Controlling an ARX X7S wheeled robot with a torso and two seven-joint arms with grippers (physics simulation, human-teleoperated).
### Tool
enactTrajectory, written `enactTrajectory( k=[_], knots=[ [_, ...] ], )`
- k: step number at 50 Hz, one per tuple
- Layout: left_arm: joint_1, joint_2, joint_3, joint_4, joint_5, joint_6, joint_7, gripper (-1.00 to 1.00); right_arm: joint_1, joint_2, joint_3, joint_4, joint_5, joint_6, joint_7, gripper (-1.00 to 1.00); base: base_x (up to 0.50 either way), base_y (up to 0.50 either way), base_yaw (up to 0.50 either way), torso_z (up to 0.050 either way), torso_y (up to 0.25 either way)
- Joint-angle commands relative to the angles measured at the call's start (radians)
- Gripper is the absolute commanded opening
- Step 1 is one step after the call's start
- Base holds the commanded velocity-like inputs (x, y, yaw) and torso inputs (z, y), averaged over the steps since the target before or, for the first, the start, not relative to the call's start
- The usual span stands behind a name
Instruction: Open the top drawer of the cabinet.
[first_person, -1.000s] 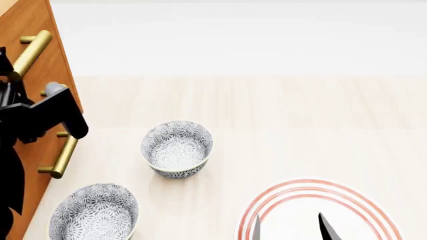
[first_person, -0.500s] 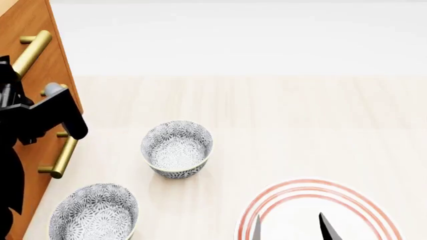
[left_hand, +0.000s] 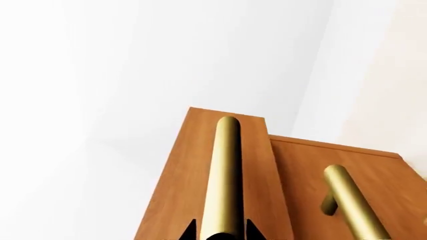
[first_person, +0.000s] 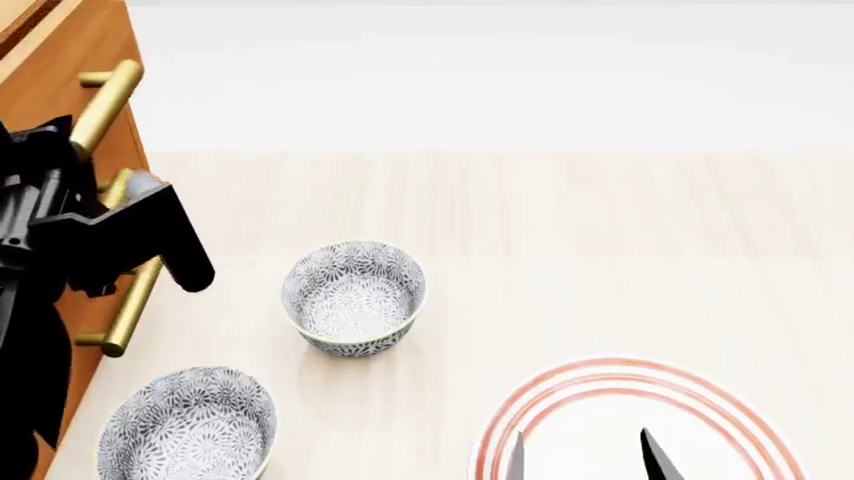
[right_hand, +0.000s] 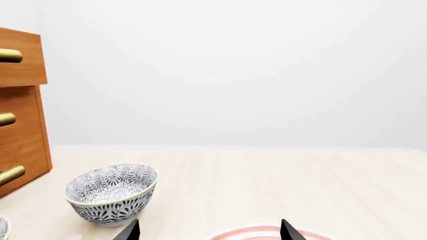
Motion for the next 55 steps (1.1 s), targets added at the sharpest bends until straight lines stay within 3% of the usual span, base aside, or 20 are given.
enactTrajectory(
  k=[1, 42, 43, 48, 55],
  knots=[
    [0.041, 0.011, -0.002, 0.146, 0.11, -0.033, 0.022, -1.0, -0.005, -0.022, 0.036, -0.007, -0.006, 0.006, -0.007, 1.0, -0.01, 0.0, 0.01, 0.0, 0.0],
    [0.073, -0.008, 0.037, 0.369, 0.172, -0.095, 0.064, -1.0, -0.002, -0.009, 0.03, -0.002, 0.006, -0.002, 0.0, 1.0, -0.01, 0.0, 0.0, 0.0, 0.005],
    [0.076, -0.009, 0.035, 0.378, 0.171, -0.095, 0.065, 1.0, -0.002, -0.009, 0.03, 0.0, 0.007, -0.004, 0.0, 1.0, 0.0, 0.0, 0.0, 0.0, 0.0],
    [0.108, -0.018, 0.035, 0.475, 0.188, -0.121, 0.067, 1.0, 0.0, -0.009, 0.027, 0.005, 0.006, -0.005, 0.001, 1.0, 0.0, 0.0, 0.0, 0.0, 0.0],
    [0.187, -0.038, 0.092, 0.757, 0.288, -0.208, 0.087, 1.0, -0.002, -0.009, 0.023, 0.01, 0.004, -0.013, 0.001, 1.0, 0.0, 0.0, 0.0, 0.0, 0.0]
  ],
)
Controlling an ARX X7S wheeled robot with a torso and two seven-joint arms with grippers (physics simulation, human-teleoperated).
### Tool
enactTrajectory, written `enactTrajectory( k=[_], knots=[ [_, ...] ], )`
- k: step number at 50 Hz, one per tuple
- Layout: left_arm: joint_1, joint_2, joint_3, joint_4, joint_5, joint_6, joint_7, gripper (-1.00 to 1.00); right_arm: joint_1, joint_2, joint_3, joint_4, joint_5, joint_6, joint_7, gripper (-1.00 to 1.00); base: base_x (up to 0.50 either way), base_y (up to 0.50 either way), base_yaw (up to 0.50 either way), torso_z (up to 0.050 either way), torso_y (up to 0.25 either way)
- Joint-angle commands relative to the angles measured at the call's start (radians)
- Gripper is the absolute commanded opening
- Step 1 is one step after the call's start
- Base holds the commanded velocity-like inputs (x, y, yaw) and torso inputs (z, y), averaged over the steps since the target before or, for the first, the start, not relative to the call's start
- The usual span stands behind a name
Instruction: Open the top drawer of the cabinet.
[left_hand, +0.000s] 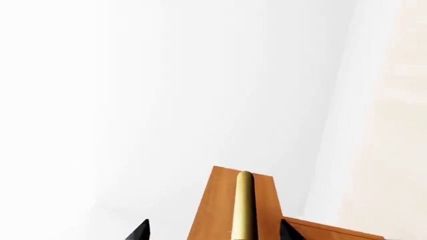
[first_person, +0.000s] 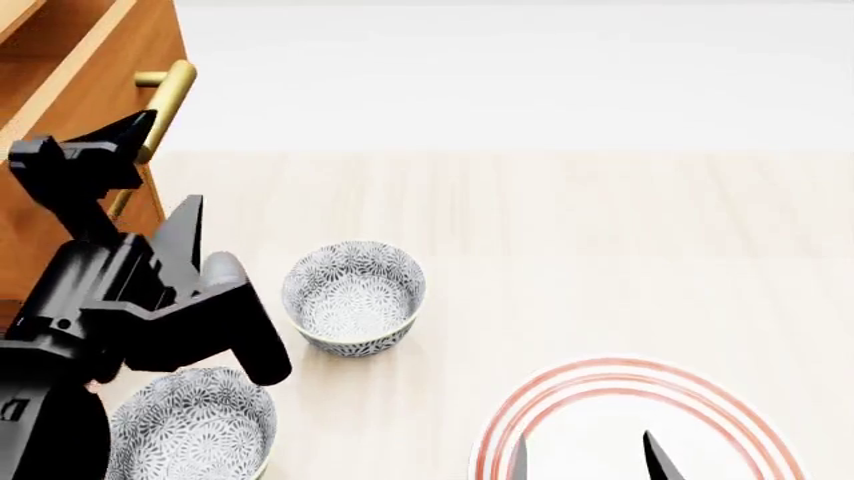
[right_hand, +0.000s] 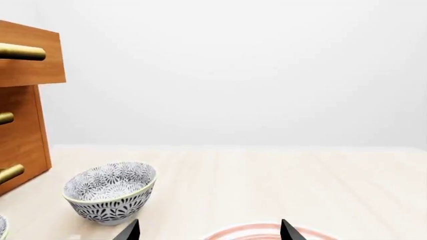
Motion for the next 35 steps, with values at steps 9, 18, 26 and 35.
enactTrajectory(
  k=[9, 18, 26, 35],
  knots=[
    [0.134, 0.023, 0.133, 0.593, 0.288, -0.257, 0.157, 1.0, -0.003, -0.022, 0.033, -0.002, -0.008, 0.001, -0.007, 1.0, 0.0, 0.0, 0.0, 0.0, 0.0],
    [-0.078, 0.11, 0.13, 0.719, 0.65, -0.545, 0.634, 1.0, -0.007, -0.018, 0.028, -0.013, -0.011, 0.004, -0.003, 1.0, 0.0, 0.0, 0.0, 0.0, 0.0],
    [-0.267, 0.1, -0.106, 0.546, 0.748, -0.529, 1.007, 1.0, -0.007, -0.015, 0.026, -0.02, -0.008, 0.011, 0.002, 1.0, 0.0, 0.0, 0.0, 0.0, 0.0],
    [-0.388, 0.012, -0.319, 0.318, 0.487, -0.349, 0.939, 1.0, -0.011, -0.009, 0.029, -0.028, -0.002, 0.009, 0.004, 1.0, 0.0, 0.0, 0.0, 0.0, 0.0]
  ],
)
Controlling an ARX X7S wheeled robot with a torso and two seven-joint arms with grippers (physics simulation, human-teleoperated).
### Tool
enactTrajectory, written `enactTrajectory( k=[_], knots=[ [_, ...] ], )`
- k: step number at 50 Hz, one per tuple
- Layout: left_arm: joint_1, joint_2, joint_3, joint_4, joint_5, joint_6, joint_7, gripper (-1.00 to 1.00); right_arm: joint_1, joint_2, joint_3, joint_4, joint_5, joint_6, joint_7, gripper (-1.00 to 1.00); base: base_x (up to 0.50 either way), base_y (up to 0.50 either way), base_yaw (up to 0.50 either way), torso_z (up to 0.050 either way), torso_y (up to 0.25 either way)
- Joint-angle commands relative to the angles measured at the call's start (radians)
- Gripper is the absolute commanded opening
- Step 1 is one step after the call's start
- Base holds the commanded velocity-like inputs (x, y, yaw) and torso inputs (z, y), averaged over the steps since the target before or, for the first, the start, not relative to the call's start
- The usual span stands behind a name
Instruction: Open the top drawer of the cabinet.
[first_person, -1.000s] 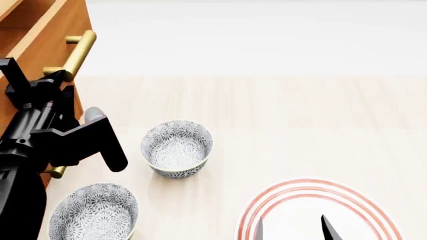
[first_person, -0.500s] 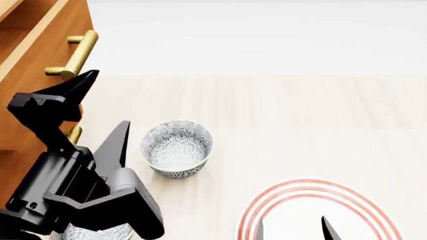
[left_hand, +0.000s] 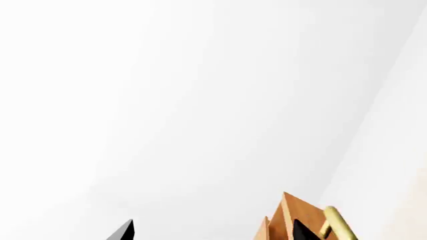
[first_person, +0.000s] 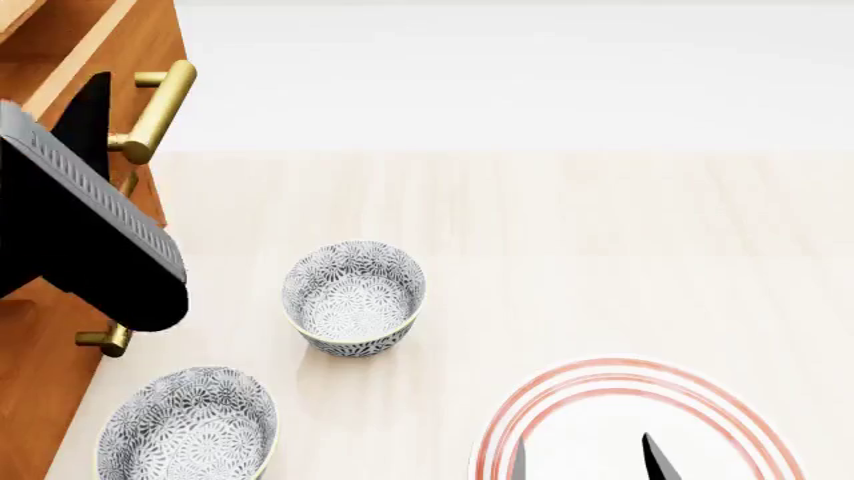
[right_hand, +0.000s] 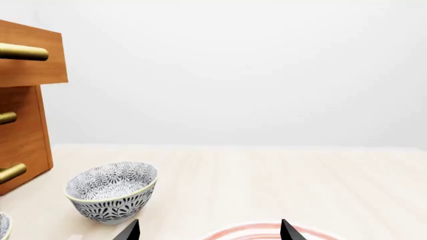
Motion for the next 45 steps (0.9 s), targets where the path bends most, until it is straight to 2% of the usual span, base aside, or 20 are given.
enactTrajectory(
  k=[1, 5, 6, 9, 12, 13, 15, 16, 17, 19, 28, 30, 31, 32, 34, 35, 37, 45],
  knots=[
    [-0.172, -0.038, -0.246, -0.209, -0.096, 0.111, 0.131, 1.0, -0.004, -0.02, 0.039, -0.017, -0.006, 0.012, -0.006, 1.0, 0.0, 0.0, 0.0, 0.0, 0.0],
    [-0.191, -0.046, -0.3, -0.321, -0.188, 0.209, 0.067, 1.0, 0.002, -0.024, 0.03, 0.002, -0.01, 0.004, -0.012, 1.0, 0.0, 0.0, 0.0, 0.0, 0.0],
    [-0.207, -0.058, -0.279, -0.357, -0.198, 0.217, 0.099, 1.0, 0.003, -0.024, 0.029, 0.005, -0.01, 0.002, -0.013, 1.0, 0.0, 0.0, 0.0, 0.0, 0.0],
    [-0.208, -0.029, -0.38, -0.396, -0.309, 0.275, 0.069, 1.0, 0.004, -0.022, 0.031, 0.008, -0.005, 0.002, -0.015, 1.0, 0.0, 0.0, 0.0, 0.0, 0.0],
    [-0.251, -0.054, -0.337, -0.439, -0.301, 0.297, 0.106, 1.0, 0.005, -0.019, 0.035, 0.004, -0.001, 0.005, -0.012, 1.0, 0.0, 0.0, 0.0, 0.0, 0.0],
    [-0.302, -0.057, -0.28, -0.479, -0.271, 0.238, 0.195, 1.0, 0.004, -0.02, 0.035, 0.004, -0.002, 0.004, -0.011, 1.0, 0.0, 0.0, 0.0, 0.0, 0.0],
    [-0.333, -0.084, -0.222, -0.495, -0.251, 0.252, 0.247, 1.0, 0.003, -0.019, 0.032, 0.005, -0.004, 0.0, -0.013, 1.0, 0.0, 0.0, 0.0, 0.0, 0.0],
    [-0.326, -0.079, -0.259, -0.469, -0.295, 0.276, 0.25, 1.0, 0.003, -0.019, 0.03, 0.008, -0.005, -0.003, -0.016, 1.0, 0.0, 0.0, 0.0, 0.0, 0.0],
    [-0.335, -0.106, -0.229, -0.445, -0.313, 0.291, 0.322, 1.0, 0.004, -0.019, 0.027, 0.009, -0.01, -0.004, -0.016, 1.0, 0.0, 0.0, 0.0, 0.0, 0.0],
    [-0.353, -0.128, -0.183, -0.451, -0.307, 0.28, 0.395, 1.0, 0.005, -0.018, 0.026, 0.009, -0.01, -0.004, -0.016, 1.0, 0.0, 0.0, 0.0, 0.0, 0.0],
    [-0.44, -0.179, -0.076, -0.531, -0.299, 0.276, 0.569, 1.0, 0.007, -0.018, 0.02, 0.021, -0.014, -0.01, -0.016, 1.0, 0.0, 0.0, 0.0, 0.0, 0.0],
    [-0.497, -0.197, 0.025, -0.528, -0.272, 0.183, 0.716, 1.0, 0.006, -0.018, 0.017, 0.022, -0.018, -0.01, -0.016, 1.0, 0.0, 0.0, 0.0, 0.0, 0.0],
    [-0.519, -0.205, 0.057, -0.514, -0.303, 0.157, 0.72, 1.0, 0.006, -0.018, 0.015, 0.022, -0.019, -0.01, -0.016, 1.0, 0.0, 0.0, 0.0, 0.0, 0.0],
    [-0.569, -0.225, 0.142, -0.499, -0.344, 0.114, 0.721, 1.0, 0.006, -0.018, 0.013, 0.024, -0.022, -0.01, -0.016, 1.0, 0.0, 0.0, 0.0, 0.0, 0.0],
    [-0.598, -0.228, 0.172, -0.471, -0.393, 0.078, 0.71, 1.0, 0.007, -0.018, 0.011, 0.026, -0.023, -0.011, -0.016, 1.0, 0.0, 0.0, 0.0, 0.0, 0.0],
    [-0.63, -0.233, 0.227, -0.464, -0.412, 0.041, 0.719, 1.0, 0.007, -0.017, 0.01, 0.026, -0.023, -0.009, -0.016, 1.0, 0.0, 0.0, 0.0, 0.0, 0.0],
    [-0.635, -0.239, 0.243, -0.465, -0.424, 0.038, 0.703, 1.0, 0.007, -0.016, 0.01, 0.026, -0.022, -0.01, -0.017, 1.0, 0.0, 0.0, 0.0, 0.0, 0.0],
    [-0.645, -0.2, 0.186, -0.408, -0.52, -0.026, 0.698, 1.0, 0.007, -0.015, 0.006, 0.032, -0.026, -0.016, -0.017, 1.0, 0.0, 0.0, 0.0, 0.0, 0.0]
  ],
)
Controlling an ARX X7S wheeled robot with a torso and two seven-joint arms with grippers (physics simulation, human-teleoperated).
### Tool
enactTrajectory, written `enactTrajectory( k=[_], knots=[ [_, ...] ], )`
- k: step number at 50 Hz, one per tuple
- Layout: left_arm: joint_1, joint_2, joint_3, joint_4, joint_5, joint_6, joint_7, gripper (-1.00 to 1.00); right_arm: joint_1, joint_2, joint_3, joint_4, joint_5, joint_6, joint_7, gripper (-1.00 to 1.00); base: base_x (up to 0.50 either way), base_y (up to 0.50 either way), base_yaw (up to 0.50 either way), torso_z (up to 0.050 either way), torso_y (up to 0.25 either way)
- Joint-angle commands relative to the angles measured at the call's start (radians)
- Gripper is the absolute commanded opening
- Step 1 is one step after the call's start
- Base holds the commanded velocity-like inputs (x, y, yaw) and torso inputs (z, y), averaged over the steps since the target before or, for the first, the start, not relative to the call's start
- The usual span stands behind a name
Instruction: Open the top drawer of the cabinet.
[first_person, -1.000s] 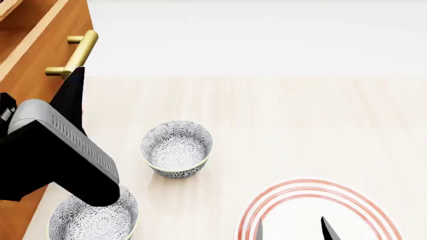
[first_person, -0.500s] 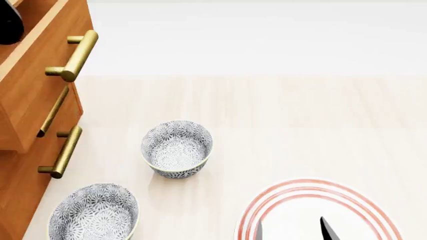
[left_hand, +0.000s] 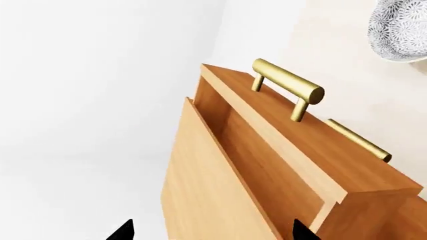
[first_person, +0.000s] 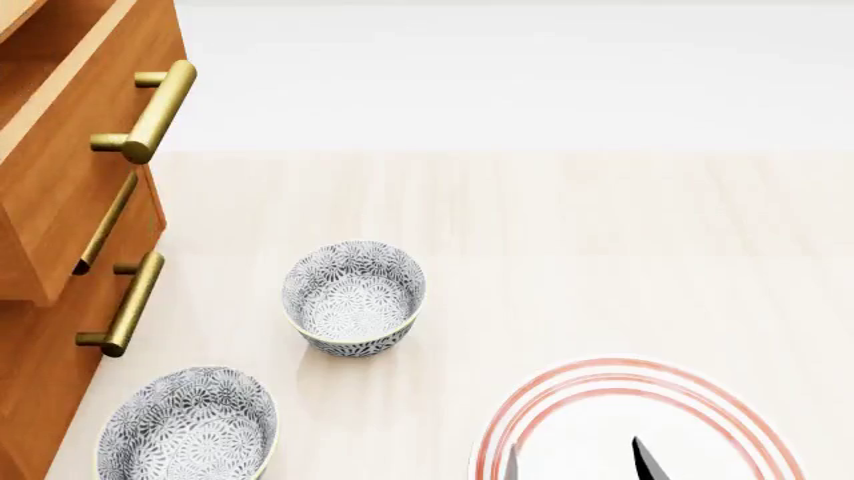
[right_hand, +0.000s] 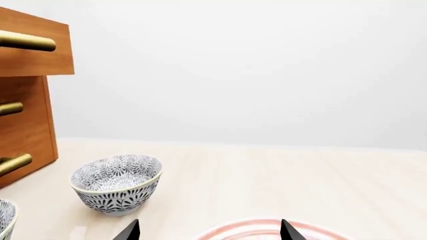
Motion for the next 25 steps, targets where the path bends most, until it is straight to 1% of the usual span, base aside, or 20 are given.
enactTrajectory(
  k=[1, 4, 7, 8, 10, 16, 17, 20, 23, 25],
  knots=[
    [-0.089, 0.021, 0.059, 0.036, -0.09, -0.126, 0.086, 1.0, -0.001, -0.023, 0.031, -0.002, -0.014, 0.006, -0.011, 1.0, 0.0, 0.0, 0.0, 0.0, 0.0],
    [-0.084, 0.028, 0.036, 0.047, -0.111, -0.131, 0.074, 1.0, -0.001, -0.023, 0.03, 0.001, -0.015, 0.003, -0.011, 1.0, 0.0, 0.0, 0.0, 0.0, 0.0],
    [-0.081, 0.056, -0.014, 0.067, -0.153, -0.169, 0.083, 1.0, -0.001, -0.024, 0.027, 0.005, -0.017, 0.0, -0.012, 1.0, 0.0, 0.0, 0.0, 0.0, 0.0],
    [-0.076, 0.076, -0.048, 0.054, -0.155, -0.19, 0.104, 1.0, 0.0, -0.024, 0.026, 0.006, -0.018, -0.001, -0.012, 1.0, 0.0, 0.0, 0.0, 0.0, 0.0],
    [-0.057, 0.103, -0.109, 0.008, -0.163, -0.191, 0.109, 1.0, -0.001, -0.023, 0.025, 0.005, -0.017, 0.0, -0.013, 1.0, 0.0, 0.0, 0.0, 0.0, 0.0],
    [-0.016, 0.094, -0.071, -0.023, -0.123, -0.191, 0.108, 1.0, 0.0, -0.022, 0.021, 0.006, -0.019, -0.001, -0.011, 1.0, 0.0, 0.0, 0.0, 0.0, 0.0],
    [-0.016, 0.107, -0.092, -0.075, -0.154, -0.191, 0.11, 1.0, 0.0, -0.022, 0.021, 0.007, -0.019, -0.001, -0.011, 1.0, 0.0, 0.0, 0.0, 0.0, 0.0],
    [-0.015, 0.11, -0.082, -0.079, -0.134, -0.191, 0.109, 1.0, 0.004, -0.022, 0.019, 0.013, -0.019, -0.001, -0.012, 1.0, 0.0, 0.0, 0.0, 0.0, 0.0],
    [0.0, 0.117, -0.099, -0.1, -0.139, -0.191, 0.11, 1.0, 0.003, -0.021, 0.018, 0.014, -0.018, -0.002, -0.013, 1.0, 0.0, 0.0, 0.0, 0.0, 0.0],
    [0.025, 0.14, -0.142, -0.163, -0.16, -0.191, 0.11, 1.0, 0.002, -0.021, 0.017, 0.013, -0.019, -0.003, -0.012, 1.0, 0.0, 0.0, 0.0, 0.0, 0.0]
  ],
)
